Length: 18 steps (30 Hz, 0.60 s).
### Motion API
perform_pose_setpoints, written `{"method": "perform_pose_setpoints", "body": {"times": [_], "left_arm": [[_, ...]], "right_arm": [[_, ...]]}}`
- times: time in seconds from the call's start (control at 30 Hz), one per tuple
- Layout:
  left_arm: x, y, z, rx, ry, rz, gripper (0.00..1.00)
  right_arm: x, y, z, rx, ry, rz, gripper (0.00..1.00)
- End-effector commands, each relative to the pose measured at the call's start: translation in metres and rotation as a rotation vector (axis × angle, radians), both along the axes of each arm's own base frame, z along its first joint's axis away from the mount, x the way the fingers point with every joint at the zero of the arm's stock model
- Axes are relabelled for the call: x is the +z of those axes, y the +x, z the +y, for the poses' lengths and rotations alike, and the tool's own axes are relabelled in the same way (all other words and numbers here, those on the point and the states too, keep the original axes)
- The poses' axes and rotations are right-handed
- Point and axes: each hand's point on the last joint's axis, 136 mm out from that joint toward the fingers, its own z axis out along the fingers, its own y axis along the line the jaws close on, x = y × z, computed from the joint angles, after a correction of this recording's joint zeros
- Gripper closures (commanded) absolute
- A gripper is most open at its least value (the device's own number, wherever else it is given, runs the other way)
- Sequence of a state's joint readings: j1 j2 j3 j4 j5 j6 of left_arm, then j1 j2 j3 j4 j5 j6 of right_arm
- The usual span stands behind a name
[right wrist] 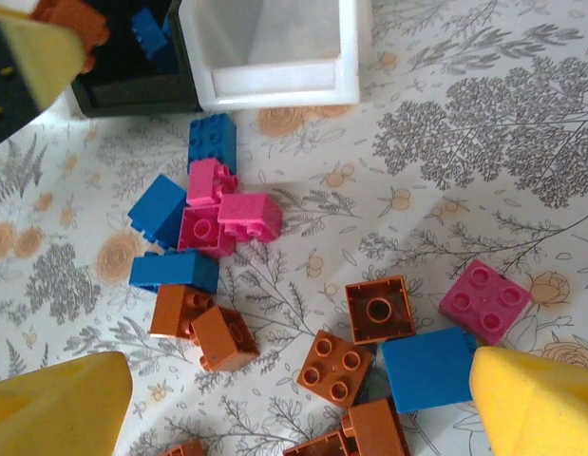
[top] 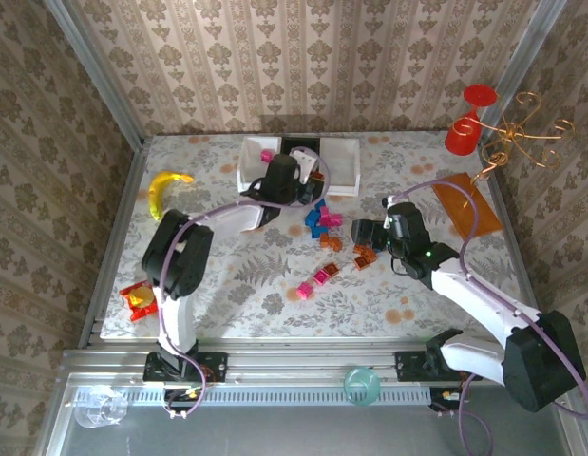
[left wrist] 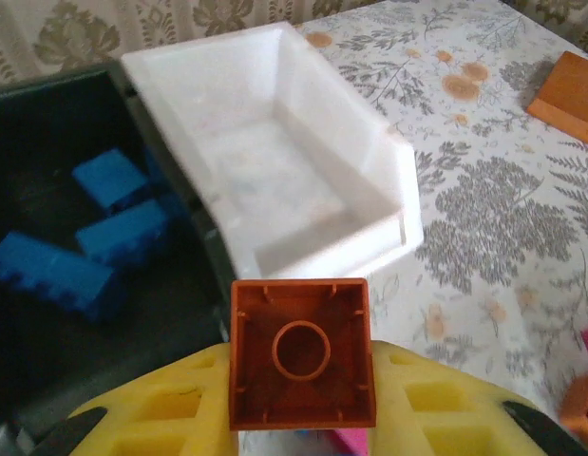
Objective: Sort the legos into containers by color
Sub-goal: Place the lego in the container.
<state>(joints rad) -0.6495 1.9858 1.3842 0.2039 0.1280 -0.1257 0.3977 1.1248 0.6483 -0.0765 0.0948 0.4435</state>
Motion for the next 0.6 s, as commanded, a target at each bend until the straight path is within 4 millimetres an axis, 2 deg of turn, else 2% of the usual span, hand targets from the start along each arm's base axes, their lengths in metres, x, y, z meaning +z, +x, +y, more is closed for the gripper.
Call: {"method": "perform_pose_setpoints", "body": {"times": [0.0,0.2,0.33,0.47,0.57], "left_arm": [[-0.009,0.018,-0.021,-0.046,0.038,0.016,0.69],[-0.021,0.066,-0.048,-0.034,0.068,0.004,0.68],[-0.021,0.086,-0.062,-0.04,0.077,0.003,0.57],[0.013,0.086,-0.07,-0.064,0.039,-0.022,0.51],[0.042,0.073,-0.062,-0.061,0.012,-0.027,0.43]], "right_arm": [[0.016,0.009,-0.008,-0.075,0.035,-0.083,0.06],[0.01,0.012,-0.01,-0.088,0.014,-0.06,0.06],[0.001,0.011,-0.01,-0.086,-0.008,-0.013,0.07],[-0.01,0.007,-0.008,-0.076,-0.018,0.033,0.09],[-0.017,0.003,-0.004,-0.049,-0.032,0.061,0.11]]}}
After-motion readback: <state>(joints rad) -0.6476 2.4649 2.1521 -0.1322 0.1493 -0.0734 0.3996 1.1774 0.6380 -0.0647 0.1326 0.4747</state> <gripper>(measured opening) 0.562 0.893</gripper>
